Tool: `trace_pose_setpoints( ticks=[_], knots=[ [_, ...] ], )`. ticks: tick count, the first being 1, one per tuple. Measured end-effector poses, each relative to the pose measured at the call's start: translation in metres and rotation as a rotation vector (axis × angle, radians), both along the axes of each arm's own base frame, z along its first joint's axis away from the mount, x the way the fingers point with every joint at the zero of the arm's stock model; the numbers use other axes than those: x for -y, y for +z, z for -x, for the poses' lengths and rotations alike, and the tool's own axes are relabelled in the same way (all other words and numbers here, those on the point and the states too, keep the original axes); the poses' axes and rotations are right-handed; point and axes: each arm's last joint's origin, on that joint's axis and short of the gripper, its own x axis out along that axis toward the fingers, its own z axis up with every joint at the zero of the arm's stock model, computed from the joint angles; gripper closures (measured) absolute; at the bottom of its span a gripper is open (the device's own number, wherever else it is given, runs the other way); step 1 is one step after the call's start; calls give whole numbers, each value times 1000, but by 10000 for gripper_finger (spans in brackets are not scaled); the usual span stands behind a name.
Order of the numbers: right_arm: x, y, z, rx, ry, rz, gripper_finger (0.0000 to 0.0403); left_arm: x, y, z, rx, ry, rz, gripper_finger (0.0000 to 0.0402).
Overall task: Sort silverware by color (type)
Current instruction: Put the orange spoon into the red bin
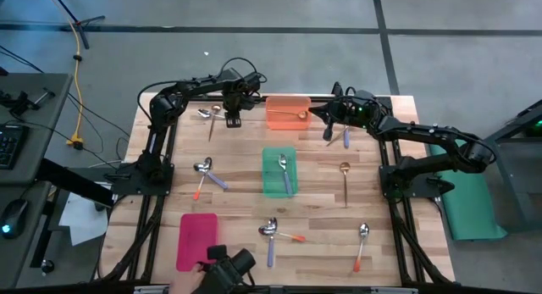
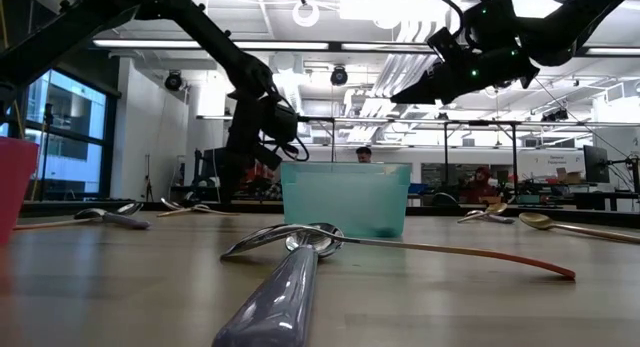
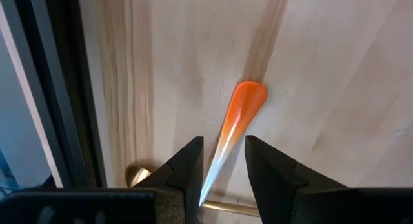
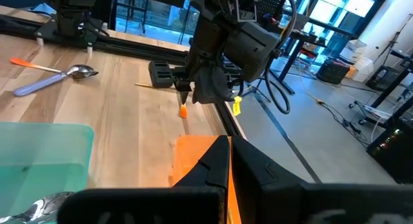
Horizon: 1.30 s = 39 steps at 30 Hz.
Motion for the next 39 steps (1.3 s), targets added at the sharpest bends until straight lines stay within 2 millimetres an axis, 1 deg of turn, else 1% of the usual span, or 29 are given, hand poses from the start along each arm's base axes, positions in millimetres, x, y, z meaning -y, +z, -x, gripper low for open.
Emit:
trace_pose_setpoints(
  ticks=[7, 18, 22, 28, 33, 36, 39],
  knots=[
    [0, 0, 0, 6, -3, -17, 403, 6, 0, -5, 12, -32, 17, 298],
    [0, 0, 0, 6, 0, -18, 403, 18, 0, -18, 22, -69, -5, 298],
    [0, 0, 0, 6, 0, -18, 403, 18, 0, -19, 3, -63, -33, 298],
    [0, 0, 0, 6, 0, -18, 403, 21, 1, -19, -14, -38, -30, 298],
    [0, 0, 0, 6, 0, -18, 403, 30, 6, -29, 7, 27, -59, 298],
    [0, 0, 0, 5, 0, -19, 403, 34, 12, -34, 25, 36, -80, 301],
    [0, -1, 0, -1, 0, -23, 403, 33, 22, -30, 41, 49, -97, 314]
  ],
)
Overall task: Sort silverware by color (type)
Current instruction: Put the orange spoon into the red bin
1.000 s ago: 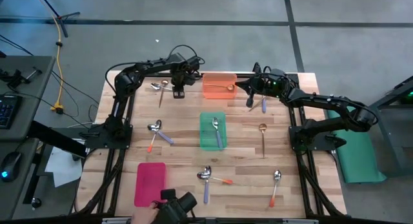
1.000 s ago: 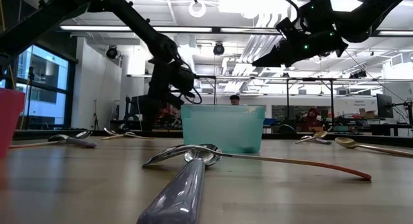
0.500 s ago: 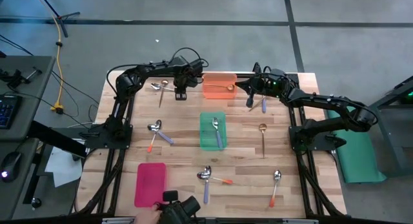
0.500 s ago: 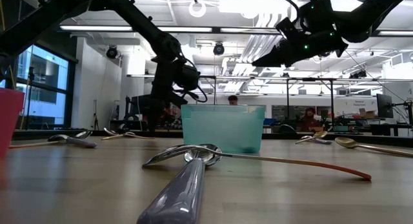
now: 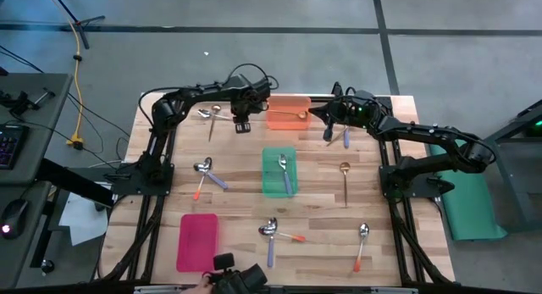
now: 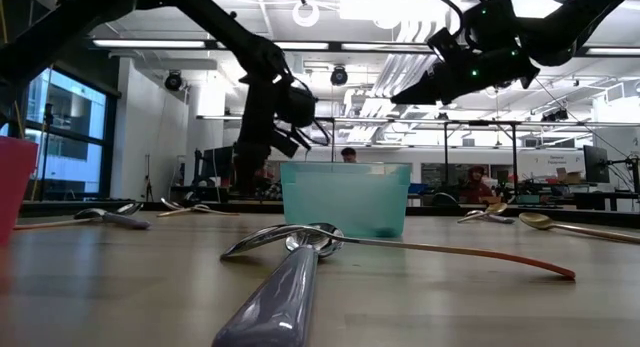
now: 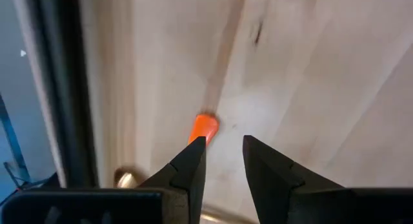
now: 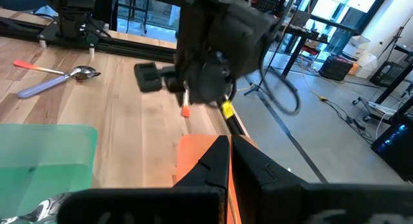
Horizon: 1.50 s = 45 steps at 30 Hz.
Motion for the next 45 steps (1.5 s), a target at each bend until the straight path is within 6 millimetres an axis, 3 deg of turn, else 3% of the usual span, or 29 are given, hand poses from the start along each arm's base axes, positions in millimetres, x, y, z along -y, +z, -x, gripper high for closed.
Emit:
trace_pose_setpoints(
  ticks=[7, 10, 15, 22, 29, 36, 45],
  knots=[
    [0, -3, 1, -25, 0, -18, 403, -24, 28, 29, 162, 230, 53, 374],
    [-1, -4, 1, -33, 0, -24, 403, -29, 30, 41, 232, 356, 119, 397],
    [-1, -6, 1, -47, 0, -35, 403, -12, 24, 49, 260, 406, 136, 400],
    [-2, -10, 3, -47, 0, -31, 403, 17, 25, 64, 455, 475, 39, 401],
    [-2, -5, 2, -2, 12, -4, 403, 22, 19, 92, 358, 741, 75, 396],
    [-2, -3, 1, 19, 45, -2, 403, 17, 7, 89, 281, 744, -76, 394],
    [-3, -6, 1, -1, 45, -22, 403, -1, -7, 92, 292, 790, -99, 401]
  ],
)
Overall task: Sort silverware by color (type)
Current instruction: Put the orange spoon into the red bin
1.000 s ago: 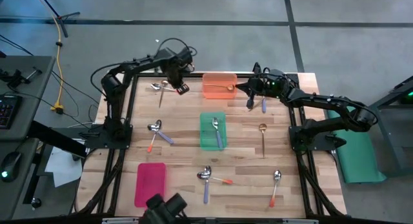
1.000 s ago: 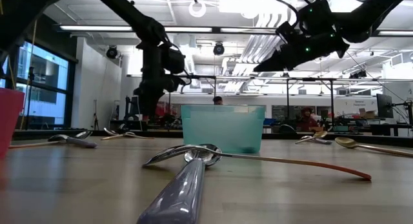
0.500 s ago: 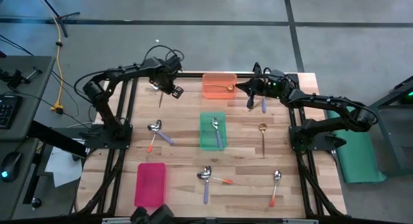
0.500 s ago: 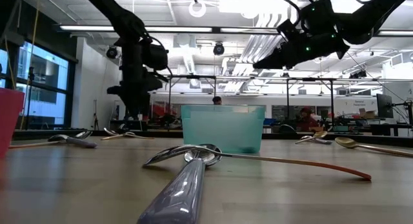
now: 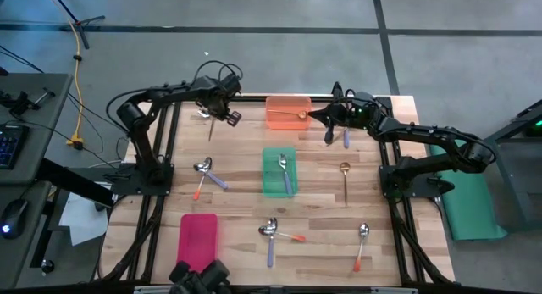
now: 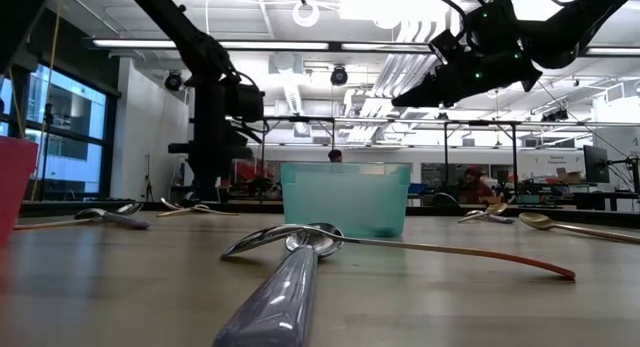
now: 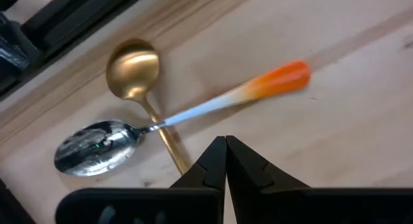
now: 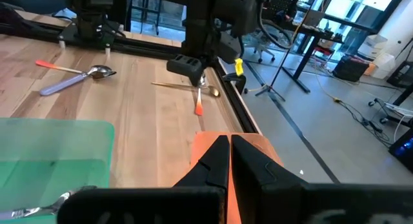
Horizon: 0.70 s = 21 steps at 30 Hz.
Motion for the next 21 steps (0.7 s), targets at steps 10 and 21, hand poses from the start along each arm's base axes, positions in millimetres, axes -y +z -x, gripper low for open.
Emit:
trace_pose_setpoints(
  ticks=[10, 21],
  knots=[
    [0, 0, 0, -4, 0, -3, 403, -10, -14, 6, -82, 16, -10, 401],
    [0, 0, 0, -4, 0, -2, 403, -18, -18, 8, -86, 7, -37, 401]
  ],
)
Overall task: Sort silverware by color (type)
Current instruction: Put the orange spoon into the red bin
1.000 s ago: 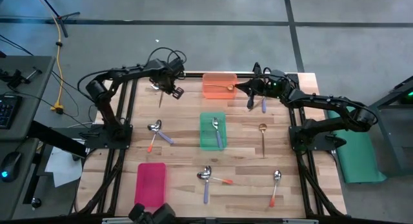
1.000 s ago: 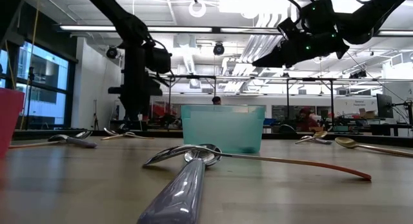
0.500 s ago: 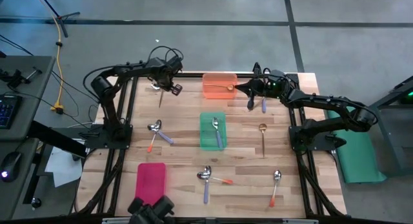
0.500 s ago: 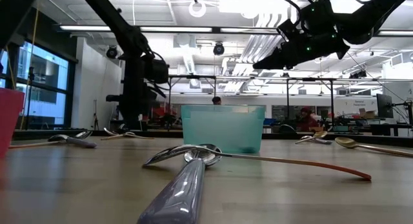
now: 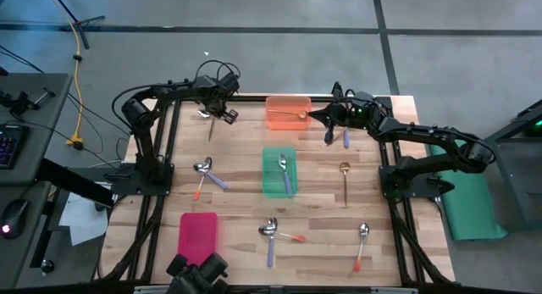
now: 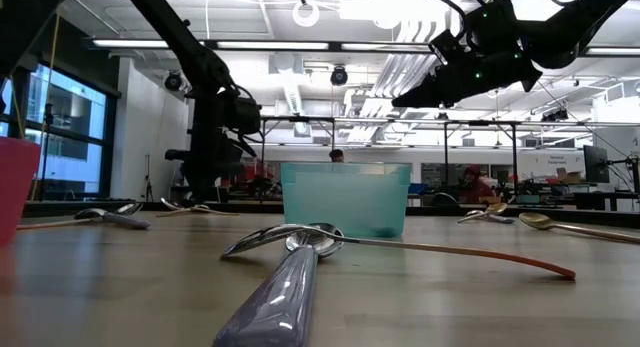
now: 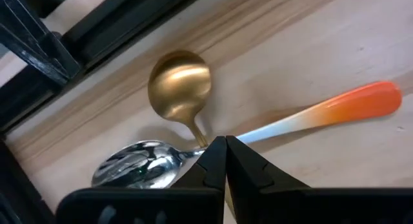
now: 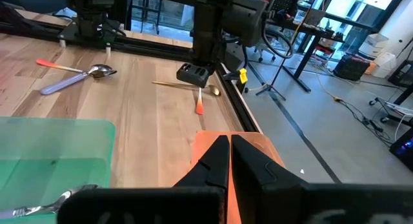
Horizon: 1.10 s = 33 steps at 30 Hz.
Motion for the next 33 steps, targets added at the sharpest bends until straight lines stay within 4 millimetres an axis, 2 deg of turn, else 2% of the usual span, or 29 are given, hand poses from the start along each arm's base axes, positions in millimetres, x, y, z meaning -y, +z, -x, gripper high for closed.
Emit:
trace_pose_setpoints(
  ticks=[14, 23, 28, 33],
  knots=[
    [0, 1, 0, 6, 0, 4, 403, -6, 0, 9, -12, -6, 11, 401],
    [0, 2, 0, 18, 0, 13, 403, 3, 0, 0, -33, -74, 31, 401],
    [0, 2, 0, 19, 0, 14, 403, 10, 13, -13, -64, -160, 41, 401],
    [1, 3, -1, 27, -1, 20, 403, 12, 34, -27, -65, -332, 63, 401]
  ],
)
